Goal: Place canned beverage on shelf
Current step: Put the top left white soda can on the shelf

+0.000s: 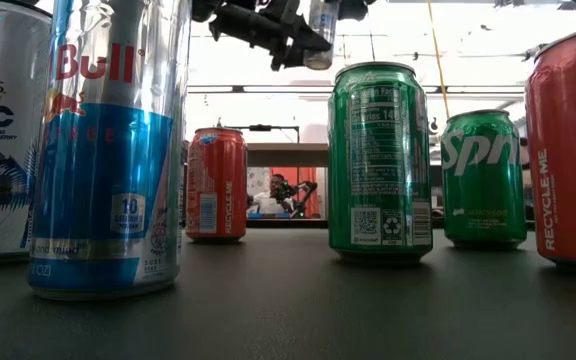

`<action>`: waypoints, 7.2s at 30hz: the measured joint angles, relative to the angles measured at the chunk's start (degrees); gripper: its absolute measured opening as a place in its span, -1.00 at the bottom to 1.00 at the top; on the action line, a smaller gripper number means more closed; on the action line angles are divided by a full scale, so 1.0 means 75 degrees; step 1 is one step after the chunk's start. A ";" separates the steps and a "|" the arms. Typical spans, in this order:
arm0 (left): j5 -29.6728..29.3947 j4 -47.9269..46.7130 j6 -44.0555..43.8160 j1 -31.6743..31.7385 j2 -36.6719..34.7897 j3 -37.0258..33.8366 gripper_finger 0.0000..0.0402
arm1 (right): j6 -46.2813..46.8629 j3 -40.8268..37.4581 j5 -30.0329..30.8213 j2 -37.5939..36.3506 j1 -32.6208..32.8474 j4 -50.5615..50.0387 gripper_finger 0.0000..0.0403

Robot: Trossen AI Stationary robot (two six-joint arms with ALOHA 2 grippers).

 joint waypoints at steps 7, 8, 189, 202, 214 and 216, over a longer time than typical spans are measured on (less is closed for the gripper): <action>0.0095 0.0108 -0.0047 0.0000 0.0000 0.0000 0.24 | 0.0671 0.0000 -0.0395 0.0000 0.0003 0.0849 0.48; 0.0097 0.0115 -0.0047 0.0001 0.0000 0.0000 0.24 | 0.0696 0.0000 -0.0399 0.0000 0.0003 0.0867 0.46; -0.0526 -0.3908 -0.1395 -0.0408 -0.2194 0.0000 0.73 | 0.3782 -0.7862 0.2217 -0.3649 0.2236 0.8211 0.17; -0.0663 -0.3909 -0.1410 -0.0408 -0.2192 0.0000 0.73 | 0.3328 -0.6673 0.0169 -0.2275 0.0339 0.8254 0.17; -0.0875 -0.3908 -0.1407 -0.0408 -0.2192 0.0000 0.73 | 0.3449 -0.6213 -0.1085 -0.1302 -0.0659 0.8274 0.16; -0.0884 -0.3908 -0.1407 -0.0408 -0.2189 0.0000 0.73 | 0.3390 -0.6213 -0.1189 -0.1181 -0.0734 0.8321 0.16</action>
